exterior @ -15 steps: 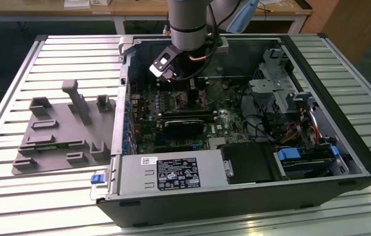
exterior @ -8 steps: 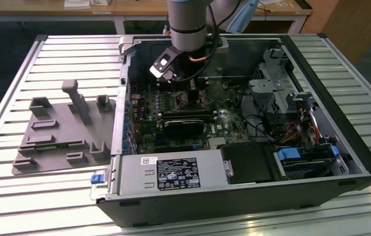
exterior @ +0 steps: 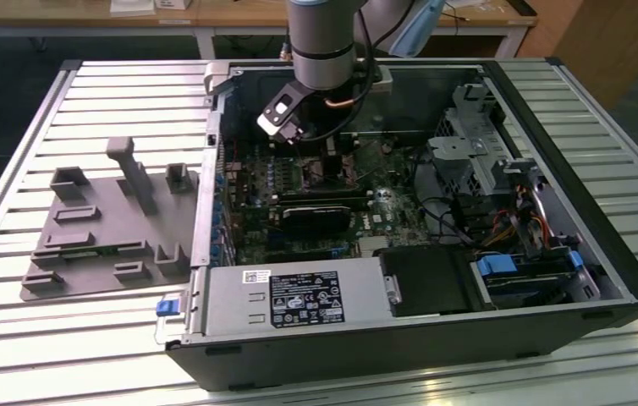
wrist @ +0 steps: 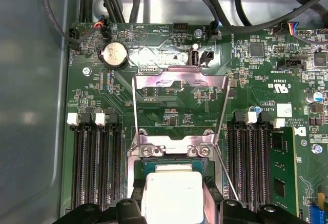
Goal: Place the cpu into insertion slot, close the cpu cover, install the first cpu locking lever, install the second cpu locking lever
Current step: 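Place the cpu into insertion slot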
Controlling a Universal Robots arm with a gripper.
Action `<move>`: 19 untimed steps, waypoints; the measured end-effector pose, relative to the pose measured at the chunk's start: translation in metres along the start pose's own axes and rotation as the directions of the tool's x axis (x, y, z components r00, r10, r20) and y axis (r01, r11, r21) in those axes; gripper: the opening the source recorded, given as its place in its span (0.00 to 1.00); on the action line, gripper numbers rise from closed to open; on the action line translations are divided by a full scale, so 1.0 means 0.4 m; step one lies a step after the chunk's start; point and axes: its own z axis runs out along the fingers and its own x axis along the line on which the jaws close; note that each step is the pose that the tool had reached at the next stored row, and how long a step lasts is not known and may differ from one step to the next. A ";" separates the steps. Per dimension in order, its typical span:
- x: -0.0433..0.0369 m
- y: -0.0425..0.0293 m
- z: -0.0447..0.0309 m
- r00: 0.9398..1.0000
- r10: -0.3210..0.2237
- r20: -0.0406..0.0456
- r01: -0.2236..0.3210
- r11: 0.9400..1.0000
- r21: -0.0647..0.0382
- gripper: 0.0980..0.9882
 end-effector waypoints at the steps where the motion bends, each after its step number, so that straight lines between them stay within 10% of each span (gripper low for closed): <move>1: 0.000 0.000 0.000 1.000 0.000 0.000 0.000 1.000 0.000 0.49; 19: 0.000 0.000 0.001 1.000 0.011 0.001 -0.011 1.000 0.000 0.49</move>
